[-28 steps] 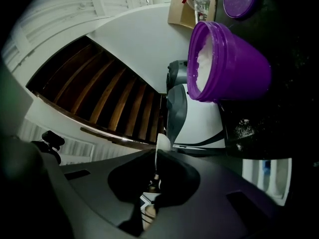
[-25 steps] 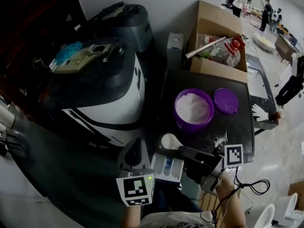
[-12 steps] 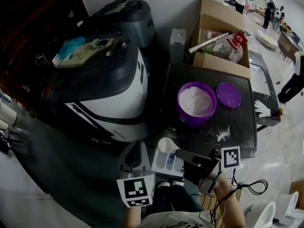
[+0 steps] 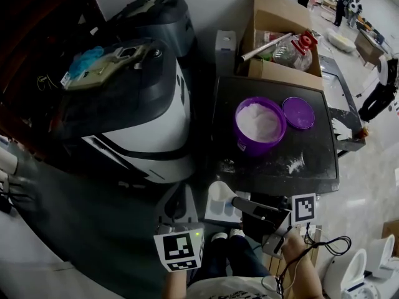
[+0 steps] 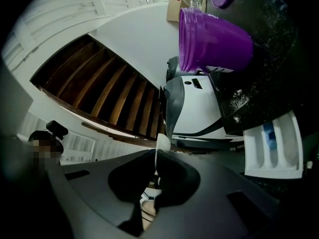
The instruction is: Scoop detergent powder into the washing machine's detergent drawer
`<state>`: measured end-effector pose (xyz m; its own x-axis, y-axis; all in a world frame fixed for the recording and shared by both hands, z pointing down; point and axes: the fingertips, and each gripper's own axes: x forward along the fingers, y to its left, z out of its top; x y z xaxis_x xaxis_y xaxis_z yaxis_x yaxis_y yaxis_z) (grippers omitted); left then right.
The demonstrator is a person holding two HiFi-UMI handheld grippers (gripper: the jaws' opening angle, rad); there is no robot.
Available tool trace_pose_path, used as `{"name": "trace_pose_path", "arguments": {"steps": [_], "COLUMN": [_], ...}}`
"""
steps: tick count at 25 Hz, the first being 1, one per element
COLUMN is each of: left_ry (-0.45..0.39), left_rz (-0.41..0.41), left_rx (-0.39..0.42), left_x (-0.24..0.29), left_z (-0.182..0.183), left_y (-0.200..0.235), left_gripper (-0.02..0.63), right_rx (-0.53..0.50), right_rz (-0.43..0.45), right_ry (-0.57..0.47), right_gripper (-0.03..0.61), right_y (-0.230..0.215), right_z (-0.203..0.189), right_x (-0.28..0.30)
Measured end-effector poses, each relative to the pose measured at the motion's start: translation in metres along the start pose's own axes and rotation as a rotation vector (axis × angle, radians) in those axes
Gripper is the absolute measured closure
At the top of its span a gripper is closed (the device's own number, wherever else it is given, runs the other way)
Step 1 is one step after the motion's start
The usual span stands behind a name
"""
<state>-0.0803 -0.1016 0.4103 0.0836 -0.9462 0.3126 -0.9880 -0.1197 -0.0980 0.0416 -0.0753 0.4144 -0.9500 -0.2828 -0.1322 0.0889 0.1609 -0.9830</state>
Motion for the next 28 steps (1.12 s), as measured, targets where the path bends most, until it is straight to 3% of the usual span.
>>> {"name": "trace_pose_path", "arguments": {"steps": [15,28], "left_ry": [0.036,0.108], "left_rz": [-0.142,-0.142], "left_rx": [0.029,0.026], "left_x": [-0.003,0.001], "left_z": [-0.036,-0.065], "left_y": [-0.009,-0.037], "left_gripper": [0.598,0.598], "right_rx": [0.029,0.093], "right_rz": [-0.126,-0.221], "right_ry": [-0.177,-0.170], "right_gripper": [0.558,0.558], "right_y": [-0.040,-0.082], "right_z": [-0.025,-0.034], "right_x": [-0.036,-0.074]}}
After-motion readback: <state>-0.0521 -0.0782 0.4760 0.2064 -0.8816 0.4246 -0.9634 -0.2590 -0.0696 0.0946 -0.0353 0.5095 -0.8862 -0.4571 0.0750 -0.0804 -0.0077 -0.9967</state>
